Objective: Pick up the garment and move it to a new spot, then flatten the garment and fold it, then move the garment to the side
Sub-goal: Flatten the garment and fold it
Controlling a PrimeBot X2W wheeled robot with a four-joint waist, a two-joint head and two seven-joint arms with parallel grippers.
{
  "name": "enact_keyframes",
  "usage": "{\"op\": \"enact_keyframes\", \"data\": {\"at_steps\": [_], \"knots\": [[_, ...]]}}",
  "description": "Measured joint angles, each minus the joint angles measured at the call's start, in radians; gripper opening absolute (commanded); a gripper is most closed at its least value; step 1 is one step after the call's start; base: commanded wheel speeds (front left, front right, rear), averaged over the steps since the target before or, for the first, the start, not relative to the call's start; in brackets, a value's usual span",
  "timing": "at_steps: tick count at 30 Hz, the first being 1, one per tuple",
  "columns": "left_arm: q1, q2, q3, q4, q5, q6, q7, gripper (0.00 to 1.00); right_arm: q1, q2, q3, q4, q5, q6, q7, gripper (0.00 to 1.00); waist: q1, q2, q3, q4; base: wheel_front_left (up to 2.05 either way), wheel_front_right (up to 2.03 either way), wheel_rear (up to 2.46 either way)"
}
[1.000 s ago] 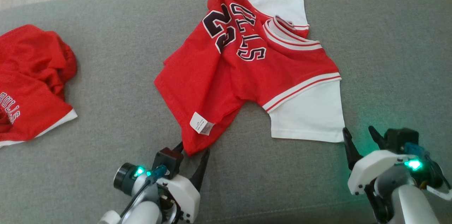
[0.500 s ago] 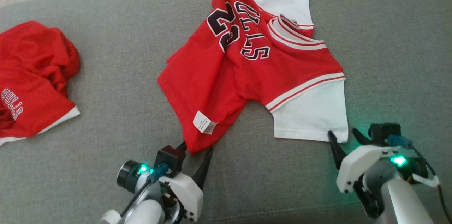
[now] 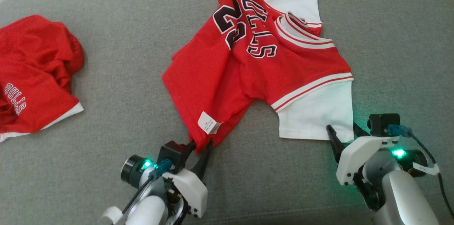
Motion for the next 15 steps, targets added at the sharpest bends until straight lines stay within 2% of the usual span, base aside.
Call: {"op": "enact_keyframes", "data": {"at_steps": [3,4,8,9,10,11,12,15], "knots": [[0.000,0.001,-0.003,0.000,-0.002,0.000,0.010,0.22,-0.002,-0.007,0.006,0.000,0.005,0.000,0.012,1.00,0.0000,0.0000,0.002,0.001,0.00,0.00,0.00],[0.000,0.001,-0.004,0.000,-0.004,0.000,0.013,0.21,-0.002,-0.008,0.006,0.000,0.009,0.000,0.016,1.00,0.0000,0.0000,0.002,0.001,0.00,0.00,0.00],[0.000,0.003,-0.006,0.000,-0.012,0.000,0.017,0.48,-0.003,-0.013,0.011,0.000,0.022,0.000,0.021,1.00,0.0000,0.0000,0.003,0.001,0.00,0.00,0.00],[0.001,0.003,-0.006,0.000,-0.012,0.000,0.019,0.61,-0.003,-0.013,0.012,0.000,0.025,0.000,0.021,1.00,0.0000,0.0000,0.003,0.000,0.00,0.00,0.00],[0.001,0.004,-0.006,0.001,-0.015,0.000,0.022,0.82,-0.004,-0.014,0.014,-0.001,0.027,0.000,0.022,1.00,0.0000,0.0000,0.003,-0.001,0.00,0.00,0.00],[0.001,0.005,-0.007,0.001,-0.021,0.000,0.023,0.96,-0.004,-0.016,0.016,-0.003,0.027,0.000,0.025,1.00,0.0000,0.0000,0.004,-0.002,0.00,0.00,0.00],[0.001,0.005,-0.008,0.002,-0.021,0.000,0.027,1.00,-0.005,-0.017,0.017,-0.004,0.029,0.000,0.027,1.00,0.0000,0.0000,0.005,-0.002,0.00,0.00,0.00],[0.001,0.007,-0.014,0.006,-0.022,0.000,0.032,1.00,-0.007,-0.018,0.022,-0.005,0.034,0.000,0.030,1.00,0.0000,0.0000,0.007,-0.005,0.00,0.00,0.00]]}}
